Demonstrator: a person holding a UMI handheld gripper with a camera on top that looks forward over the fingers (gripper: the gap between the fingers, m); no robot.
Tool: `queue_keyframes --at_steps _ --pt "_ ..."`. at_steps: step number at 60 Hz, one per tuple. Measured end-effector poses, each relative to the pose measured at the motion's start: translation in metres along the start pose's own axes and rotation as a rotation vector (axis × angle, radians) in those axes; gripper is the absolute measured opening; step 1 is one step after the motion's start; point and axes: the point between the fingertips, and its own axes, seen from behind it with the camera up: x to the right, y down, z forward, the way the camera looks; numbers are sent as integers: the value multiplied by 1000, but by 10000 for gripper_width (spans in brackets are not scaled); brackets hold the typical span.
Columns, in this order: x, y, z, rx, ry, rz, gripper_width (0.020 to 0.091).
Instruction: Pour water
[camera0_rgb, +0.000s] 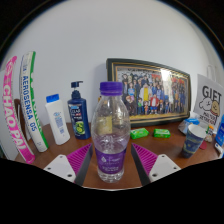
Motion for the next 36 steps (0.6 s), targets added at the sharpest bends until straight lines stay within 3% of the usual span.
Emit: queue_keyframes --at_steps 4,8,13,22,36 --pt "-2 0 10 11 0 -11 698" --pt "-2 -2 15 27 4 -14 509" --pt "-2 -5 16 45 11 -2 476" --pt "-3 -5 14 53 5 -36 351" --pt "-1 -26 -3 58 -59 30 349"
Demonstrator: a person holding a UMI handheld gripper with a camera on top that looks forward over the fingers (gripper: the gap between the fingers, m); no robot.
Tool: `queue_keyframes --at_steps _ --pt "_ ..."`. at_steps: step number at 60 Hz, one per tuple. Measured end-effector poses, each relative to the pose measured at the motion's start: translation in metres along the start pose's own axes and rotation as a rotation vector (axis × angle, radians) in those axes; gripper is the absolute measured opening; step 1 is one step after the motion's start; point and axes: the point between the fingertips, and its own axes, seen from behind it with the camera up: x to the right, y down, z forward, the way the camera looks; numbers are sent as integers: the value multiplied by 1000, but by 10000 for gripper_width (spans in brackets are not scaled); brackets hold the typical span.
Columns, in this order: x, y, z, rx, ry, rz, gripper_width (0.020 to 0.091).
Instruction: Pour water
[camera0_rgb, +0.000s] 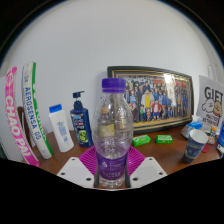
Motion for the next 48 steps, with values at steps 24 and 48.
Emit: queue_keyframes --at_steps 24,48 --pt "51 -100 -35 23 -273 815 349" --pt "121 -106 -28 -56 -459 1677 349"
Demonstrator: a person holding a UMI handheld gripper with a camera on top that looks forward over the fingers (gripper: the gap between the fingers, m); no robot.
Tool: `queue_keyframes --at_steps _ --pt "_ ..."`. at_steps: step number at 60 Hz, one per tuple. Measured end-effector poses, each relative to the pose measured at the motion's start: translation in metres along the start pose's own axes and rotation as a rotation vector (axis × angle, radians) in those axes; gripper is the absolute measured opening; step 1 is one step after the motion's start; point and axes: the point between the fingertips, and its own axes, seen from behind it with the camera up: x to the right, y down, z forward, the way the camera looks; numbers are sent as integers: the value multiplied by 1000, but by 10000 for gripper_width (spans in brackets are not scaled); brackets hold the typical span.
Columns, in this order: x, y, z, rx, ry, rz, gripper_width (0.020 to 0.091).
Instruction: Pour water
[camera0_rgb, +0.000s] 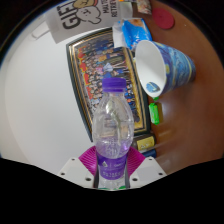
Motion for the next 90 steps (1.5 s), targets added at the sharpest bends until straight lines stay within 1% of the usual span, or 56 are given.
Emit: queue_keyframes --at_steps 10,22,30,37,43,54,62,67,73,82,90 --pt "-2 -17 -3 8 -52 227 348" --pt "-1 -16 -6 -21 -35 268 349" --pt "-2 -9 -7 -63 13 148 349" --pt "-13 -8 -11 -92 57 -78 348" --pt "-33 -21 -15 -87 80 -340 349" --pt "-87 -73 -27 -19 110 -867 349" --pt "-117 -124 -42 72 160 -1237 349" --pt "-124 -167 -53 142 218 -1417 348" --pt "-112 -217 -66 198 314 -1597 348" --pt "-57 -273 -82 182 442 -1746 348" --pt "-3 -295 -87 130 496 -1754 347"
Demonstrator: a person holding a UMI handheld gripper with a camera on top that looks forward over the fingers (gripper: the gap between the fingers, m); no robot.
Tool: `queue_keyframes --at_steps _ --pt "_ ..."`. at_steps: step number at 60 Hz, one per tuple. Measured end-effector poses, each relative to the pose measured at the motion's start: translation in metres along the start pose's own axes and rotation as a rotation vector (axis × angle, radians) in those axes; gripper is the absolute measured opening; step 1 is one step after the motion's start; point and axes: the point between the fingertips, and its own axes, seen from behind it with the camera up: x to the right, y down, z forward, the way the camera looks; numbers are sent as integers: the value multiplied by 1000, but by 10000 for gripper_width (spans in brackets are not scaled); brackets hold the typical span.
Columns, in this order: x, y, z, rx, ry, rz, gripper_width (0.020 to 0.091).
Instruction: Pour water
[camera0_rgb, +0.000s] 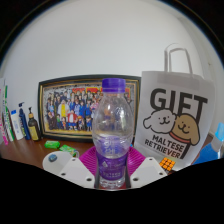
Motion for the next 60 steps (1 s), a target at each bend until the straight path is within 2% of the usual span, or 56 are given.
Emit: queue_keyframes --at_steps 11,13,18,24,27,32,33,35,39,49,60 --pt "6 56 13 -55 3 -17 357" --pt "7 52 13 -16 10 -9 352" --pt "9 53 9 3 21 20 378" --pt "11 53 9 3 29 25 483" --pt "12 57 10 -25 37 20 546" --pt "11 71 5 -111 48 22 858" --pt "11 72 3 -123 51 25 867" --pt "10 70 -3 -131 56 33 837" --pt "10 63 -18 -141 74 41 867" --pt "1 38 -80 -183 124 28 860" --pt "-41 6 -173 -225 143 9 854"
